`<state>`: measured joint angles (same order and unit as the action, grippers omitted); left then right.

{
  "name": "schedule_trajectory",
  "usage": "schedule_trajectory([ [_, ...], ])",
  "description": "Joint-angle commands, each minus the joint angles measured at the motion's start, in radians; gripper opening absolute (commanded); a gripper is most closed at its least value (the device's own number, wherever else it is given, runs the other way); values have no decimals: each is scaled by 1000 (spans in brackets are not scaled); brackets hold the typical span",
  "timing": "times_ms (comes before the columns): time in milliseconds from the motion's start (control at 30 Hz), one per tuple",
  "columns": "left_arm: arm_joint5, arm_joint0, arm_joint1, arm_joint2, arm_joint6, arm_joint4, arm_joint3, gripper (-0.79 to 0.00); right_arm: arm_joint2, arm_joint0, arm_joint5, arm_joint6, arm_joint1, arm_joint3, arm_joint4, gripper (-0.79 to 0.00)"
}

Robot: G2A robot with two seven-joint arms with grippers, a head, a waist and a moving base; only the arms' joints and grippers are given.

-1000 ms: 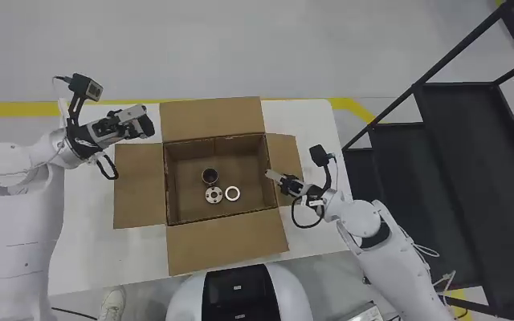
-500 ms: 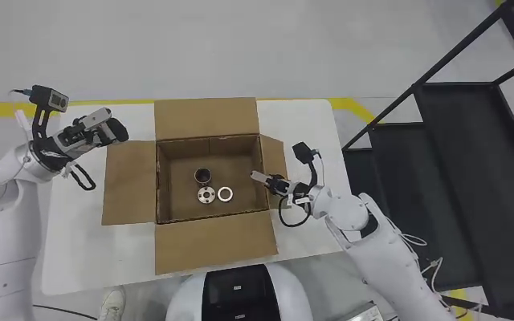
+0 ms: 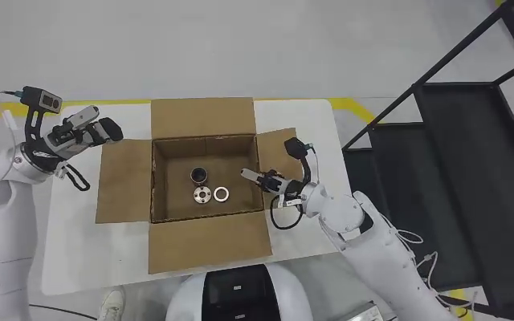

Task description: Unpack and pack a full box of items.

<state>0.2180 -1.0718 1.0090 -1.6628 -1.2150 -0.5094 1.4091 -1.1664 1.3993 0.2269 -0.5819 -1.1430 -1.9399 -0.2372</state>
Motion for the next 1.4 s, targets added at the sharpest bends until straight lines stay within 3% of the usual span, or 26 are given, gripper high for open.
schedule_trajectory([
  [0, 4, -5, -1, -2, 16, -3, -2, 0, 10, 0, 1, 4, 0, -58, -33, 0],
  [133, -20, -5, -5, 0, 23, 2, -39, 0, 73, -50, 27, -49, -3, -102, -114, 0],
  [300, -51, 25, -9, 27, -18, 8, -103, 0, 236, -210, 159, -118, -31, -21, -251, 0],
  [567, -69, 53, -14, 46, -79, 11, -153, 0, 517, -474, 312, -102, -126, 220, -404, 0],
  [767, -69, 53, -14, 46, -79, 11, -153, 0, 648, -594, 383, -73, -211, 403, -427, 0],
  [833, -69, 53, -14, 46, -79, 11, -153, 0, 671, -617, 403, -89, -235, 445, -407, 0],
  [1367, -69, 53, -14, 46, -79, 11, -153, 0, 671, -610, 387, -80, -236, 456, -417, 0],
])
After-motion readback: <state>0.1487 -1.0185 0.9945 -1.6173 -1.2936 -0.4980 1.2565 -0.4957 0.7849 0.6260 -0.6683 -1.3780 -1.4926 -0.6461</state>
